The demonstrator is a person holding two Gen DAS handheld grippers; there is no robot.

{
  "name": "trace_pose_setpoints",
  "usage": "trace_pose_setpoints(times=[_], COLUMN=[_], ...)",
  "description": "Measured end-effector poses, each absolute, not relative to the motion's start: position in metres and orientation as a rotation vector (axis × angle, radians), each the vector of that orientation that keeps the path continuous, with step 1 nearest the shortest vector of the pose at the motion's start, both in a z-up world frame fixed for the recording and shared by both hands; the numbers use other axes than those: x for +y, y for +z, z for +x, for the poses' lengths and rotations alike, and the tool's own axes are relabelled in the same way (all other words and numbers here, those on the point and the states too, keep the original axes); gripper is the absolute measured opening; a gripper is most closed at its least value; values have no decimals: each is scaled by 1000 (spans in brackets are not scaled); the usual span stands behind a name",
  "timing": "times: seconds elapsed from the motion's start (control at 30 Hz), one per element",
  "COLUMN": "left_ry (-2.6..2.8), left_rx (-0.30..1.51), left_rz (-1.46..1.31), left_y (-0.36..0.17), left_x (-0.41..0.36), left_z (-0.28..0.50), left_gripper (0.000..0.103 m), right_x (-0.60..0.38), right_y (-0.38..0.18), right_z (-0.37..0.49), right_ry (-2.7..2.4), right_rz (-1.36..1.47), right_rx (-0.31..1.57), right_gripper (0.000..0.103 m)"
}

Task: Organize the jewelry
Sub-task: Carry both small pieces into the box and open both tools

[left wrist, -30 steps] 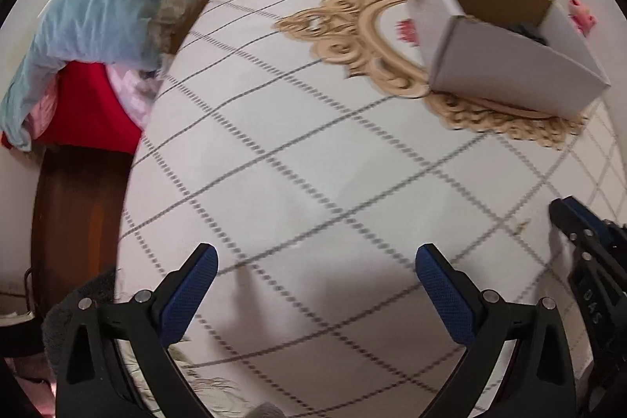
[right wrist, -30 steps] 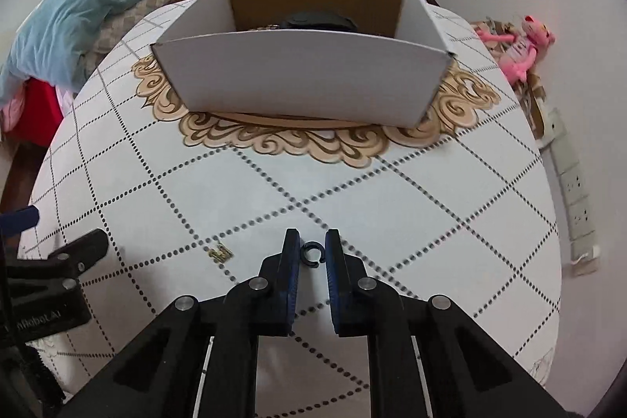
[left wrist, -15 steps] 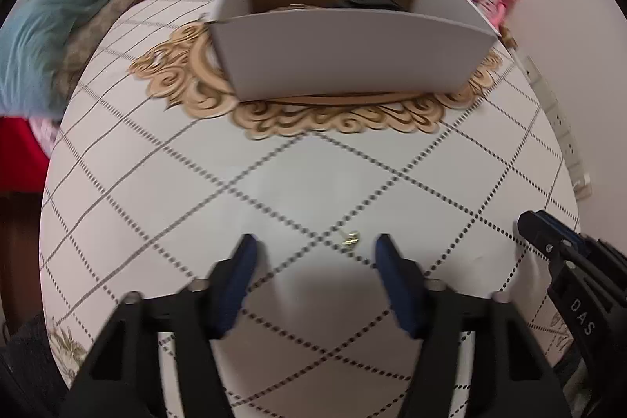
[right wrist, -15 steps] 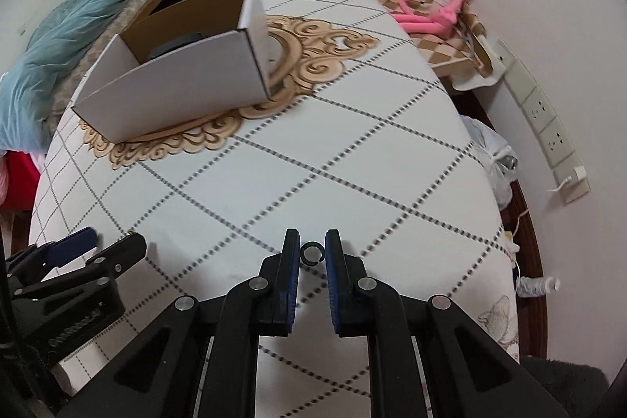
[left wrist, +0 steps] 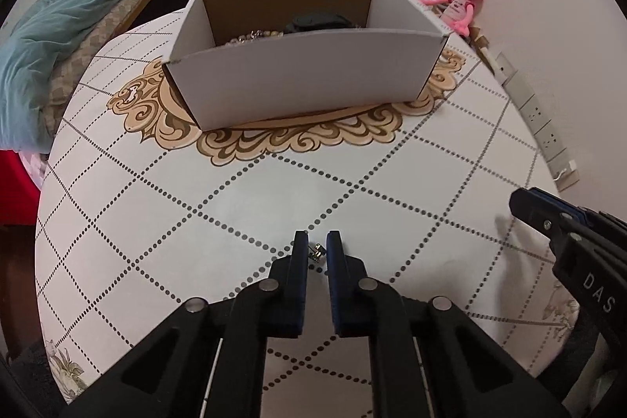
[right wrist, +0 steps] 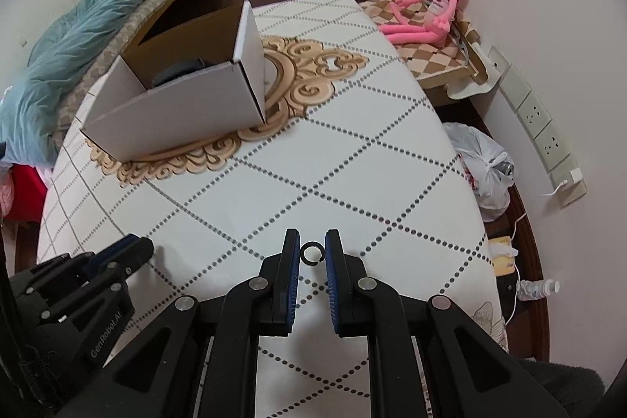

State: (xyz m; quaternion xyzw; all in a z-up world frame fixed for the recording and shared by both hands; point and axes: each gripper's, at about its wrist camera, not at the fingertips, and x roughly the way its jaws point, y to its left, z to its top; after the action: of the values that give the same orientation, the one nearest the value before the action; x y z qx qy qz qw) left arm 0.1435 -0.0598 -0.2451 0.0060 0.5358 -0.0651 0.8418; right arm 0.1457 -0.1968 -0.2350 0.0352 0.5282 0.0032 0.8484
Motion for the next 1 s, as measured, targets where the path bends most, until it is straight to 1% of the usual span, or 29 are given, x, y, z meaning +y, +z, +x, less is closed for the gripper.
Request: trace_pose_setpoints(times=[0.1, 0.27, 0.43, 0.63, 0.83, 0.87, 0.9, 0.93, 0.97, 1.0], left_ry=[-151, -176, -195, -185, -97, -83, -70, -57, -47, -43], left_rx=[1118, 1083, 1072, 1139, 1228, 1226, 1224, 1216, 1203, 1194], left_rz=[-18, -87, -114, -127, -114, -108, -102, -98, -106, -116], left_y=[-228, -182, -148, -151, -166, -165, -164, -162, -160, -157], left_x=[-53, -36, -19, -4, 4, 5, 6, 8, 11, 15], left_z=[143, 156, 203, 267, 301, 303, 303, 304, 304, 304], left_gripper=[7, 7, 7, 7, 12, 17, 36, 50, 76, 81], right_x=[-196, -188, -173, -152, -137, -136, -136, -136, -136, -137], right_y=[-223, -190, -163, -170, -193, -194, -193, -192, -188, -185], right_z=[149, 170, 216, 284, 326, 330, 333, 333, 334, 334], right_ry=[25, 86, 146, 204, 232, 232, 231, 230, 223, 224], right_rz=[96, 131, 143, 117, 50, 44, 43, 40, 38, 42], right_rx=[1100, 1075, 1062, 1148, 1291, 1312, 1317, 1314, 1304, 1296], right_gripper=[14, 14, 14, 14, 14, 16, 27, 35, 49, 52])
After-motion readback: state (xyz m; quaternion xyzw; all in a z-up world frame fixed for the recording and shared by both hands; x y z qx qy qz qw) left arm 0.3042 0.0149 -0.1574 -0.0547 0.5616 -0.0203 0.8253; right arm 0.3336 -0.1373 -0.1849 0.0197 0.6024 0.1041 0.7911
